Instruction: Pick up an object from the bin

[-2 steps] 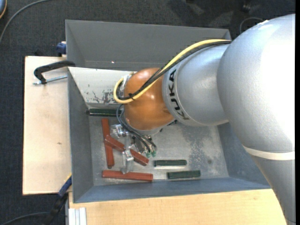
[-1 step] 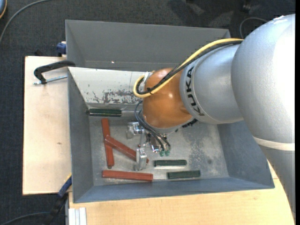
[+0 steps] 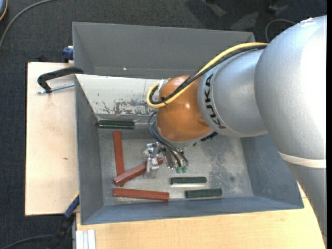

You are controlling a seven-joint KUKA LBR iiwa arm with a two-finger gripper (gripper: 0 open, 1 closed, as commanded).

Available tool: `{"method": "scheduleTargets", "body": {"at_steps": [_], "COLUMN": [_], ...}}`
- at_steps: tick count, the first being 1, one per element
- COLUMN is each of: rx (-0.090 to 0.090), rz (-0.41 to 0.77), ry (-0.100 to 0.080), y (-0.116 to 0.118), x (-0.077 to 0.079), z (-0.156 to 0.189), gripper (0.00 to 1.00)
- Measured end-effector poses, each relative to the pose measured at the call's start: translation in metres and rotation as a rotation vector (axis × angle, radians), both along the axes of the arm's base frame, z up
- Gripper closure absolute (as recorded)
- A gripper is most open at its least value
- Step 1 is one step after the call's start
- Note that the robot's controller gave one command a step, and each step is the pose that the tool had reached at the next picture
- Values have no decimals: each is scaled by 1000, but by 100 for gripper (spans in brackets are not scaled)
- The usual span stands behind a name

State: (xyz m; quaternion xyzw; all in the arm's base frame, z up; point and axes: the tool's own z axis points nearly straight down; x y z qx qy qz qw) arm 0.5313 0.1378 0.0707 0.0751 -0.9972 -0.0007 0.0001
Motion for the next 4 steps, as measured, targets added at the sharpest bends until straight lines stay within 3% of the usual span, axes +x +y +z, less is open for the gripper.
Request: {"method": "scheduleTargets", "body": {"at_steps": [1, 2, 3, 4], "rx": [2, 2, 1, 0], "rz": [-129, 168, 166, 400], "ry": [-5, -13, -6, 4], "y": [26, 24, 24, 28], "x": [17, 11, 10, 10], "z": [6, 145, 141, 34], "gripper": [100, 100, 0, 0]}}
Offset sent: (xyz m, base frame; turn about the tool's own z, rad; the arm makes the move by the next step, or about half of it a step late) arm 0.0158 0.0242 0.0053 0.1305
